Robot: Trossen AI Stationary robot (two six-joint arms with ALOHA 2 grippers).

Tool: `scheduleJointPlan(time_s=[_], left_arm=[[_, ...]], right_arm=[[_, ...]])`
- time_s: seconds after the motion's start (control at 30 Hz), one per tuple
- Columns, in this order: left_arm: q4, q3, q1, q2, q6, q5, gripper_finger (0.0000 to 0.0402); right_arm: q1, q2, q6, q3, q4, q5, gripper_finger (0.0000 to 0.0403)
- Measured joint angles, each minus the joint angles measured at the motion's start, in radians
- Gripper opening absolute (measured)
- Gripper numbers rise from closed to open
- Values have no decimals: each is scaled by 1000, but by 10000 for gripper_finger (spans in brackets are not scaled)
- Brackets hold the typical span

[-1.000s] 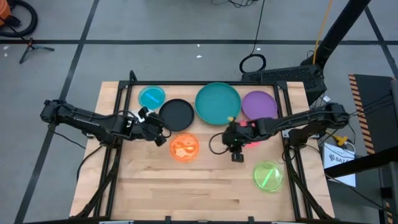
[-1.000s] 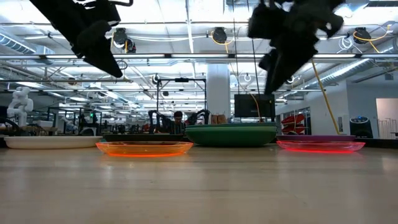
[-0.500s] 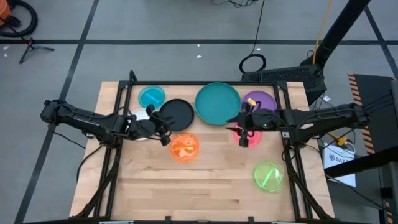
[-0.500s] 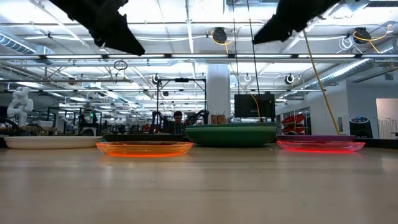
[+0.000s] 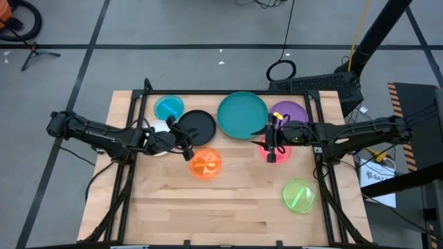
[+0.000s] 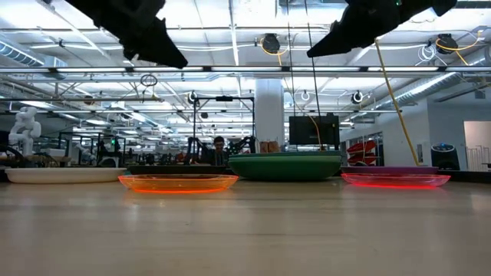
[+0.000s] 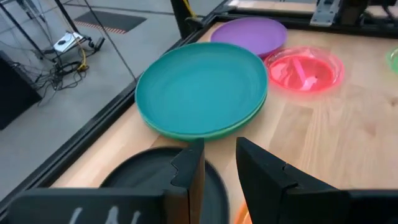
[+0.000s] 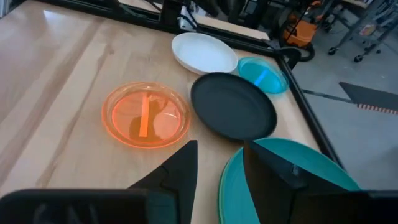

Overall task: Stack plastic plates
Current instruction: Stack the black plate on top of the blue plate

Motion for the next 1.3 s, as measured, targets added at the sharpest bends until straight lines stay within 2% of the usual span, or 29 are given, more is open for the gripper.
scheduleJointPlan(time_s=[0.3,0.47,0.73,1.0,1.3], left_arm=[[187,1,50,187,68,49,99],[209,1,98,267,67,88,99],[210,43,181,382,57,278,99],[138,114,222,498,61,293,99],[119,135,266,563,-34,293,99]], right_arm=[[0,-25,-22,0,-33,-1,121],[0,-51,1,0,-94,1,121],[0,-91,51,0,-142,1,121],[0,-100,67,0,-174,2,121],[0,-100,68,0,-175,2,121]])
